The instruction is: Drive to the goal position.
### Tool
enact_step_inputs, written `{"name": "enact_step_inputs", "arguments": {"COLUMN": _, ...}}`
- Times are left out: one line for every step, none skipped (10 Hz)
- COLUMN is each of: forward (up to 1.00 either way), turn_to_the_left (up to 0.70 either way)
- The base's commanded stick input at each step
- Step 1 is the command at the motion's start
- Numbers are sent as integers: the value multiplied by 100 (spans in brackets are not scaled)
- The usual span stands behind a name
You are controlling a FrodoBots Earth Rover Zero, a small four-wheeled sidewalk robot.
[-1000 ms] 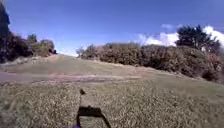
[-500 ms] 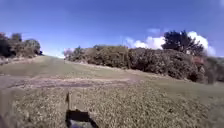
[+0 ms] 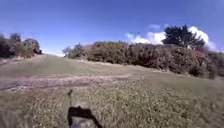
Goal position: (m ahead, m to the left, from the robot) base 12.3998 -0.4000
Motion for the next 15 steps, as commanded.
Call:
{"name": "enact_step_inputs", "arguments": {"forward": 70, "turn_to_the_left": 0}}
{"name": "enact_step_inputs", "arguments": {"forward": 70, "turn_to_the_left": 0}}
{"name": "enact_step_inputs", "arguments": {"forward": 70, "turn_to_the_left": 0}}
{"name": "enact_step_inputs", "arguments": {"forward": 70, "turn_to_the_left": 0}}
{"name": "enact_step_inputs", "arguments": {"forward": 70, "turn_to_the_left": 0}}
{"name": "enact_step_inputs", "arguments": {"forward": 70, "turn_to_the_left": 0}}
{"name": "enact_step_inputs", "arguments": {"forward": 70, "turn_to_the_left": 0}}
{"name": "enact_step_inputs", "arguments": {"forward": 70, "turn_to_the_left": -35}}
{"name": "enact_step_inputs", "arguments": {"forward": 70, "turn_to_the_left": -35}}
{"name": "enact_step_inputs", "arguments": {"forward": 70, "turn_to_the_left": -35}}
{"name": "enact_step_inputs", "arguments": {"forward": 70, "turn_to_the_left": -35}}
{"name": "enact_step_inputs", "arguments": {"forward": 70, "turn_to_the_left": -35}}
{"name": "enact_step_inputs", "arguments": {"forward": 70, "turn_to_the_left": -35}}
{"name": "enact_step_inputs", "arguments": {"forward": 70, "turn_to_the_left": -35}}
{"name": "enact_step_inputs", "arguments": {"forward": 70, "turn_to_the_left": -27}}
